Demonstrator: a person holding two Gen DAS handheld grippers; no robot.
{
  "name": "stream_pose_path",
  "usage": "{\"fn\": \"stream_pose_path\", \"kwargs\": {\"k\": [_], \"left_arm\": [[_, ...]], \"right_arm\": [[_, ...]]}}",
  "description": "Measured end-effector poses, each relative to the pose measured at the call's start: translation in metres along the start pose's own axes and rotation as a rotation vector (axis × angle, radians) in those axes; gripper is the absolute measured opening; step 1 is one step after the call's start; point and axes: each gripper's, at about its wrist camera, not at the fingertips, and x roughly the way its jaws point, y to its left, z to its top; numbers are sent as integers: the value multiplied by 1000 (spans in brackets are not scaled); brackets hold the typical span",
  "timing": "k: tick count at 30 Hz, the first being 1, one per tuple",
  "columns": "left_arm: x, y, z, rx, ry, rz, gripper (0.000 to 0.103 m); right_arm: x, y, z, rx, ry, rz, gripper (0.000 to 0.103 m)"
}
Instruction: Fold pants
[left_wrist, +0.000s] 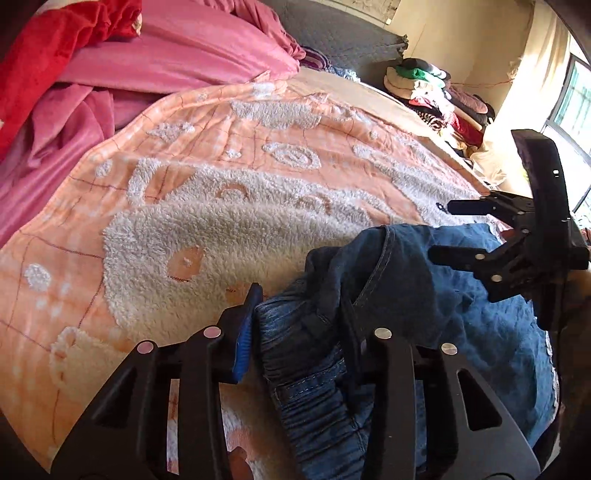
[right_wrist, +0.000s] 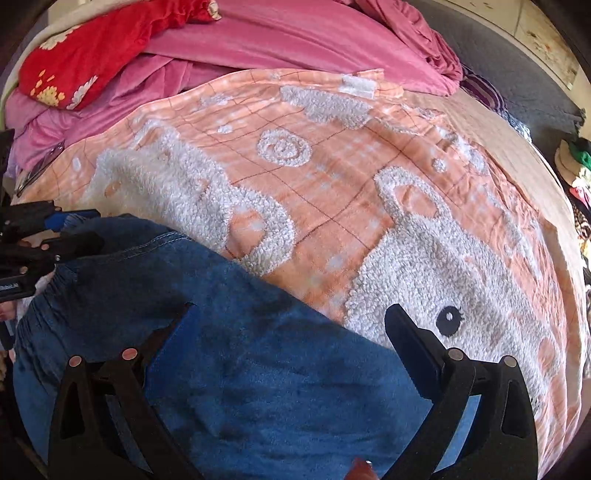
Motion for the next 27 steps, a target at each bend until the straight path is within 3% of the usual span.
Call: {"fn": "stream_pose_path", "kwargs": {"k": [8, 11, 12, 13, 16, 18, 22, 27], "left_arm": [[-34, -22, -6, 71, -98, 24, 30], [-37, -28, -12, 83, -111, 32, 30], [-38, -31, -14, 91, -113, 42, 30], [-38, -32, -16, 96, -115, 53, 30], [-40, -36, -20, 109, -122, 96, 30], [-44, -37, -23, 117, -134, 118, 30], [-54, -44, -29, 127, -158, 145, 30], [-73, -56, -41, 126, -175, 122, 30]], "right_arm": [[9, 24, 17, -263, -13, 70, 98], [17, 36, 16, -318, 19, 107, 97], [19, 40, 14, -320, 29, 117, 90], [19, 43, 11, -315, 36, 136, 68], [8, 45, 0, -211, 1, 167, 40], [-4, 42, -9, -109, -15, 162, 27], [-45, 48, -37, -52, -120, 124, 17], [-89, 48, -68, 89, -193, 141, 16]]}}
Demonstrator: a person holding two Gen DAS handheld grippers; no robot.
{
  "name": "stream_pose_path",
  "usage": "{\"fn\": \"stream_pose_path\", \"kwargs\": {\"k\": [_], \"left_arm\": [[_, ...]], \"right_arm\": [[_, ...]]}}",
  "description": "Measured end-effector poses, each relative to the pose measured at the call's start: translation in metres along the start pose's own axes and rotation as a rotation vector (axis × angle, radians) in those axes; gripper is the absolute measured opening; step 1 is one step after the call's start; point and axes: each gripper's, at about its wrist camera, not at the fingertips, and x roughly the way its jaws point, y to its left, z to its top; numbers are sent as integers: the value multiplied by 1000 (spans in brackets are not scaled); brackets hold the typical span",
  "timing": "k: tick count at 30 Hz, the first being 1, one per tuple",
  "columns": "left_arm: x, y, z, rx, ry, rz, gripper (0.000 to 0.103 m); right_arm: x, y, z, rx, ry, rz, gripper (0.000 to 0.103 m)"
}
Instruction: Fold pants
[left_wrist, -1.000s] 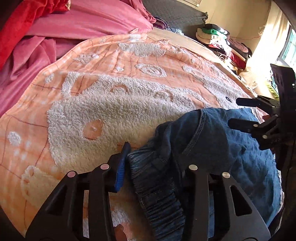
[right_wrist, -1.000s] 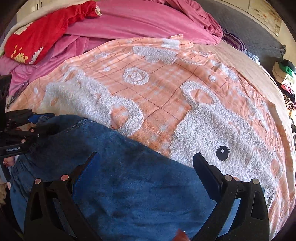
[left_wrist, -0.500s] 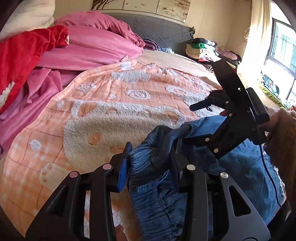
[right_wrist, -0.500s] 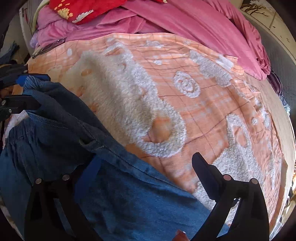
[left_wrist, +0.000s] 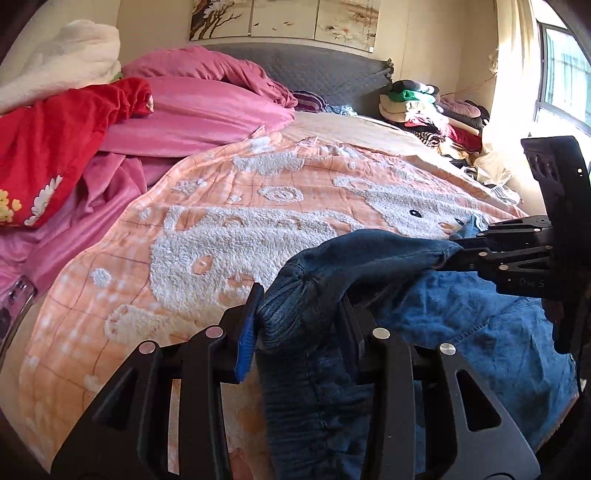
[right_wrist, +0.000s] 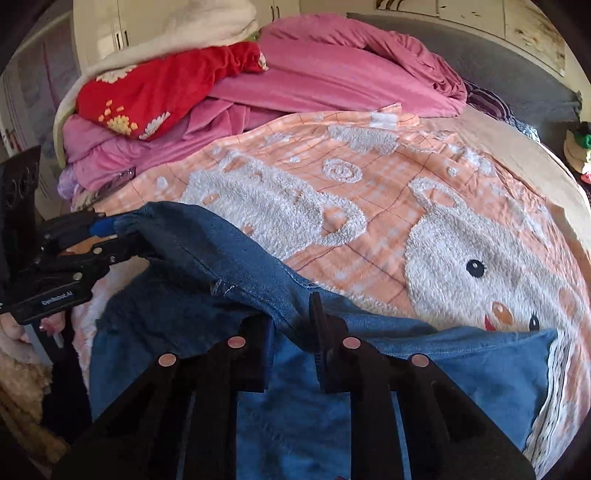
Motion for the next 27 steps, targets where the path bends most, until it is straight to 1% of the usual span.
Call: {"fn": "stream_pose_path", "kwargs": {"k": [2, 4, 6, 8, 12, 14, 17, 20, 22, 25, 27], "left_arm": [[-11, -5, -1, 16, -13, -5, 30], [-21, -8, -3, 21, -16, -11, 30], [-34, -10, -6, 29, -25, -22, 30], [-47, -14, -10, 44, -43, -37, 30], [-64, -17, -20, 39, -38, -66, 30], [-71, -20, -28, 72, -34, -64, 31], [-78, -23, -43, 114, -9, -67, 31], [-82, -24, -60, 119, 34, -74, 31], [-81, -23, -68, 116, 62, -76, 32], [-80, -25, -79, 153, 91, -64, 33], [-81, -24, -84, 155, 107, -55, 35]], "right_arm": [[-21, 9, -10, 10, -30, 0, 16], [-39, 16, -19, 36, -61, 25, 16], [-55, 25, -28, 44, -83, 24, 16], [-68, 36, -36, 54, -97, 31, 16], [-89, 56, -57, 61, -112, 51, 16], [-96, 68, -71, 52, -110, 42, 16], [-101, 87, -91, 38, -97, 39, 16], [-100, 103, -111, 24, -77, 54, 16], [-94, 109, -123, 42, -58, 61, 16], [-82, 117, -140, 57, -24, 53, 16], [-76, 123, -147, 62, -6, 63, 16]]}}
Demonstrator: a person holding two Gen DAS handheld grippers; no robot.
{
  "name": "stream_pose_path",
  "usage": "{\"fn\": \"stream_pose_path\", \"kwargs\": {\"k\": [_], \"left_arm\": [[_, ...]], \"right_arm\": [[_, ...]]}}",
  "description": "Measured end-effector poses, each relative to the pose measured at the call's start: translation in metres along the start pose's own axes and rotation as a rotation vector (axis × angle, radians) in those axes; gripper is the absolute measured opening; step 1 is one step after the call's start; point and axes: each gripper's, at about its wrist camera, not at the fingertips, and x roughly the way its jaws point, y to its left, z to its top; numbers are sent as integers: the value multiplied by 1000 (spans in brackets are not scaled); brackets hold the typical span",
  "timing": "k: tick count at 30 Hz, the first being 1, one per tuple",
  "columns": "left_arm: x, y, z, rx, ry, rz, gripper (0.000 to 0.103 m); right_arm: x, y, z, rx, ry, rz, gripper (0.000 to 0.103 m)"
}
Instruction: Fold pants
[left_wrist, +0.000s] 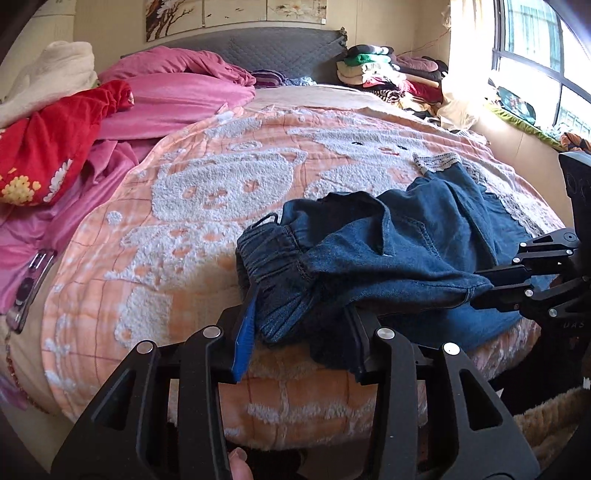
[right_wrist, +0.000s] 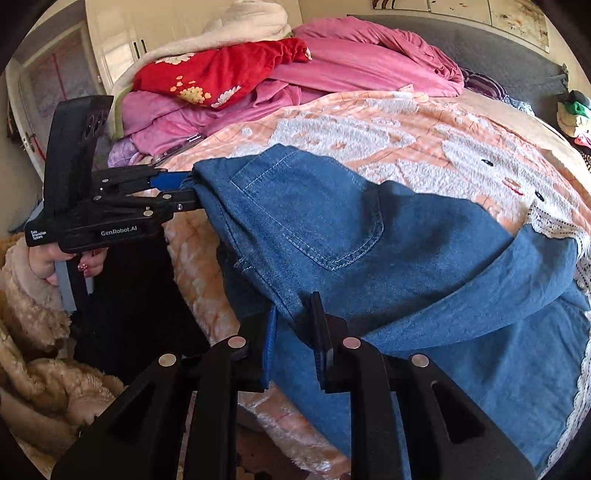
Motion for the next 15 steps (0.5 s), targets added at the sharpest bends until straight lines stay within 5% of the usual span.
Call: {"fn": "stream_pose_path", "kwargs": {"k": [8, 15], "left_arm": [[-7, 18, -13, -65, 54, 19, 50], [-41, 33, -15, -101, 46, 41, 52]], "right_arm": [[16, 15, -12, 13, 24, 16, 17], [24, 13, -13, 47, 49, 26, 19]]}}
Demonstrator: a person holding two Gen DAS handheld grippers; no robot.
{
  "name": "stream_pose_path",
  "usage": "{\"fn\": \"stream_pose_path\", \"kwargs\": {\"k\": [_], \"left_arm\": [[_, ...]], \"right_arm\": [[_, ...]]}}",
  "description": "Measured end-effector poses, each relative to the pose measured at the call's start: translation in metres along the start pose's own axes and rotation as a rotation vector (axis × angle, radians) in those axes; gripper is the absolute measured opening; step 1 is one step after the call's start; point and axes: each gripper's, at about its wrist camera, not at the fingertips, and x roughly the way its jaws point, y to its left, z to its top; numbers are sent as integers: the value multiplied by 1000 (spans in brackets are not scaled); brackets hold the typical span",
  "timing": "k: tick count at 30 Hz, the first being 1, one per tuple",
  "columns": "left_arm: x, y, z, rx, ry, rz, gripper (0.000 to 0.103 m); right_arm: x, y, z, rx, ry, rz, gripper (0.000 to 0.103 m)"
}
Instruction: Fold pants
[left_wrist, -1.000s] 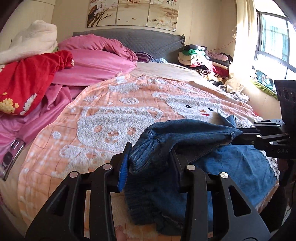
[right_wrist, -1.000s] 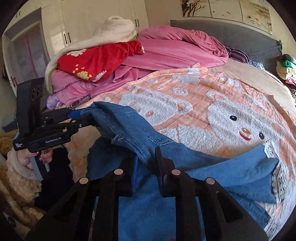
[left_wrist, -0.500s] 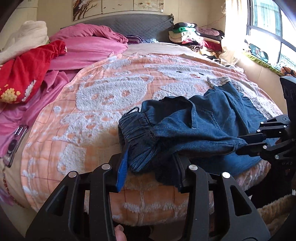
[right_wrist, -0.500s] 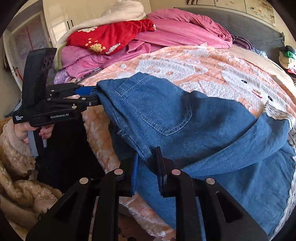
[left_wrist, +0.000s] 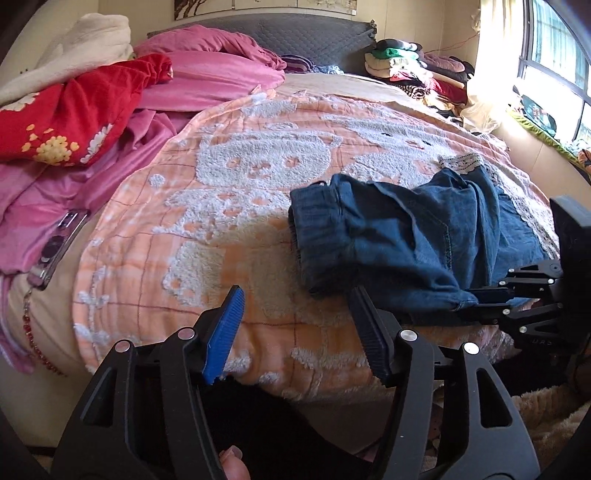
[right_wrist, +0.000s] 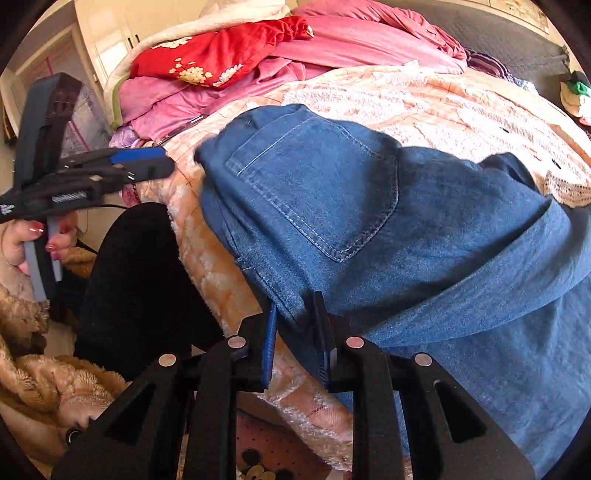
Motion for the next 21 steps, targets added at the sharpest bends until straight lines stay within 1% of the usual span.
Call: {"fn": "stream_pose_path", "kwargs": {"k": [3, 5, 8, 10, 12, 13, 14, 15, 16, 19, 21], "left_arm": [[-15, 1, 10, -42, -32, -70, 52], [-14, -10, 19, -28, -51, -107, 52], [5, -35, 28, 2, -29, -174, 52], [25, -51, 29, 18, 16, -211, 52], [44, -62, 26, 33, 63, -214, 52], [52, -66, 23, 43, 85, -189, 52], [60, -68, 19, 61, 102, -142, 52], [66, -71, 16, 84, 116, -105, 52], [72, -73, 12, 95, 126, -89, 52], [77, -70, 5, 90, 124, -89, 52], [77, -69, 3, 94, 119, -86, 52]], "right_arm": [[0, 2, -2, 11, -7, 7, 23], [-1, 2, -4, 24, -12, 16, 25], [-5, 1, -4, 47, -21, 27, 27], [-12, 0, -6, 73, -25, 38, 27], [-24, -3, -5, 113, -24, 52, 27], [-36, -5, -5, 131, -49, 64, 27], [-48, -7, -5, 146, -81, 65, 30], [-57, -9, -4, 159, -106, 55, 36], [-66, -12, -2, 171, -131, 38, 40], [-72, -18, 7, 177, -166, 10, 42], [-63, -23, 13, 177, -151, -22, 43]]}}
